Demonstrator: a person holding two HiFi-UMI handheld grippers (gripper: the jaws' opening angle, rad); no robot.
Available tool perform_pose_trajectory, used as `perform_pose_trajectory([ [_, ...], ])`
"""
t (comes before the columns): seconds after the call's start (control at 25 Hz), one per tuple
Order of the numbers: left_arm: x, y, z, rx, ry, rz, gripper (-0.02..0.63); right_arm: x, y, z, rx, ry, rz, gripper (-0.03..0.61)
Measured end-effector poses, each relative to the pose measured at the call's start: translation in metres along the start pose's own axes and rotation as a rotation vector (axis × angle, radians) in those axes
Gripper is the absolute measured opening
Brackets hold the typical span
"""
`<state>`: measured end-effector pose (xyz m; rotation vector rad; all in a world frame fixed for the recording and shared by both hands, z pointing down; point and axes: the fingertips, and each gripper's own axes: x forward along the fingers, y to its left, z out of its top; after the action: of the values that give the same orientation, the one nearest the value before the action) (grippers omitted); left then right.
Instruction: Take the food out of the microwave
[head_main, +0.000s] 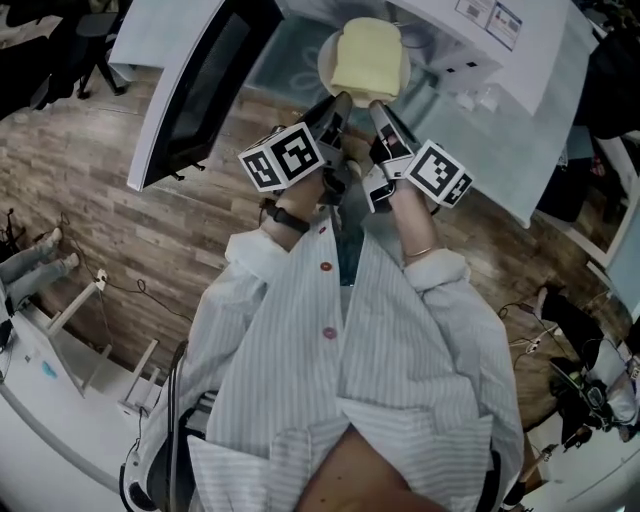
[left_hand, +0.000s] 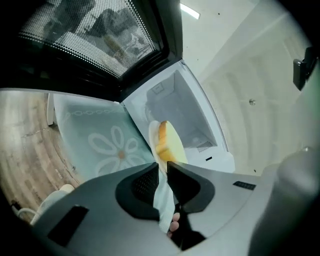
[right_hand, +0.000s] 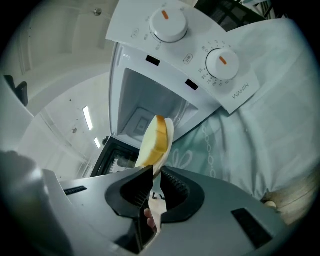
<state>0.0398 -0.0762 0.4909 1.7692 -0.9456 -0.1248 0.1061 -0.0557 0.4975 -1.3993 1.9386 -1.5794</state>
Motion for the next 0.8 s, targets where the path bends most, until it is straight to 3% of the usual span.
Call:
perform_pose_trajectory([
  [0.28,-0.038,-0.023,-0.035,0.007,-0.034,-0.013,0.057,-0.048,0.007,-0.022,-0.013,0.011,0.046,0.067],
  [0.8,-0.084,-0.067,-0.052,0.003,-0.079,-0.036,0.057,-0.100,0.043,-0.031,-0.021,0.027,0.117,0.067],
])
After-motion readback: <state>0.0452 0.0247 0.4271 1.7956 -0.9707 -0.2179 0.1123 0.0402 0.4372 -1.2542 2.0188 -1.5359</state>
